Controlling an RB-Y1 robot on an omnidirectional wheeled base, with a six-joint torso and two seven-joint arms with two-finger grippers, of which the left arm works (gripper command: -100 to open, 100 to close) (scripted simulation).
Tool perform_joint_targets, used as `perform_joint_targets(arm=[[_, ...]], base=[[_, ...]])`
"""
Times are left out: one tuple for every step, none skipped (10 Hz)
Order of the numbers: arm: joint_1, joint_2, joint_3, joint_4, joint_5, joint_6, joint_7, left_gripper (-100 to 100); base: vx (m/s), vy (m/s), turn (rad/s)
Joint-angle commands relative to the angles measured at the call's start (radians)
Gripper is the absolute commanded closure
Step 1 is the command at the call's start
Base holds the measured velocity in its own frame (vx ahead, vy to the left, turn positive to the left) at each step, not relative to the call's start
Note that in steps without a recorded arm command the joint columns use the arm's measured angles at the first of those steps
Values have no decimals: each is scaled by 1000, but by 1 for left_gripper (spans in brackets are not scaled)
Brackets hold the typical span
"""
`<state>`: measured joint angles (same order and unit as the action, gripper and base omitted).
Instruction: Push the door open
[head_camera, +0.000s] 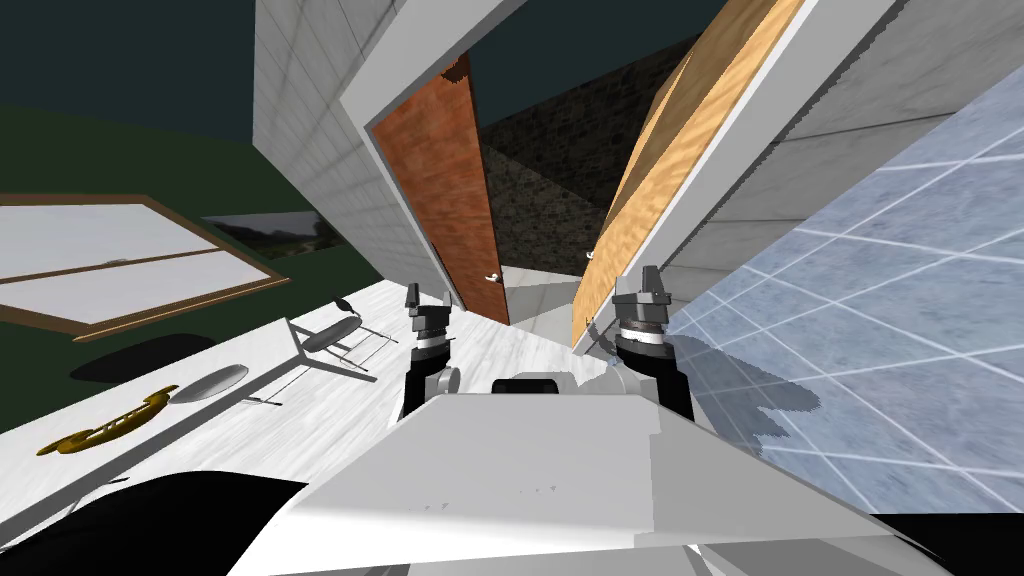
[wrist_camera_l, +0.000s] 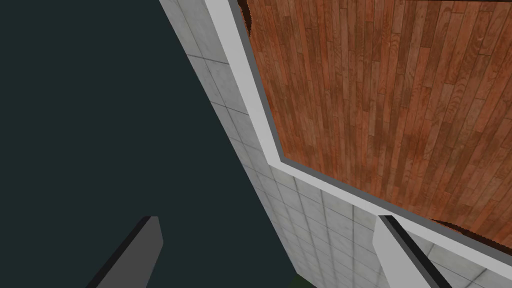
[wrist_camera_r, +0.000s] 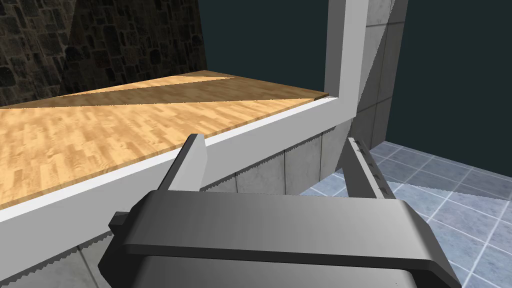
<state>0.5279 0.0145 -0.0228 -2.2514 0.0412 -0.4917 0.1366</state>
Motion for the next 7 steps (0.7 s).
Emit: perform_joint_targets(arm=[[-11,6,-4,33,-2,-6,-2,-100],[-15,8,-5,48,-3,-9,-3,-100],[-20,11,-7,62,-3,-11,-4,-100],[-33,16,-11,101,-6,-18,-7,-100],[-40,19,-14,122,-7,-22,-9,-100],[-47,22,-16,145,-8,-26,-10,-100],[-56,25,-19,172,-9,-31,-12,-100]], base=[[47,21,-42],[64,39,-49],[87,49,-26],[112,70,-56],[109,75,-62],[92,54,-48],[83,57,-48]])
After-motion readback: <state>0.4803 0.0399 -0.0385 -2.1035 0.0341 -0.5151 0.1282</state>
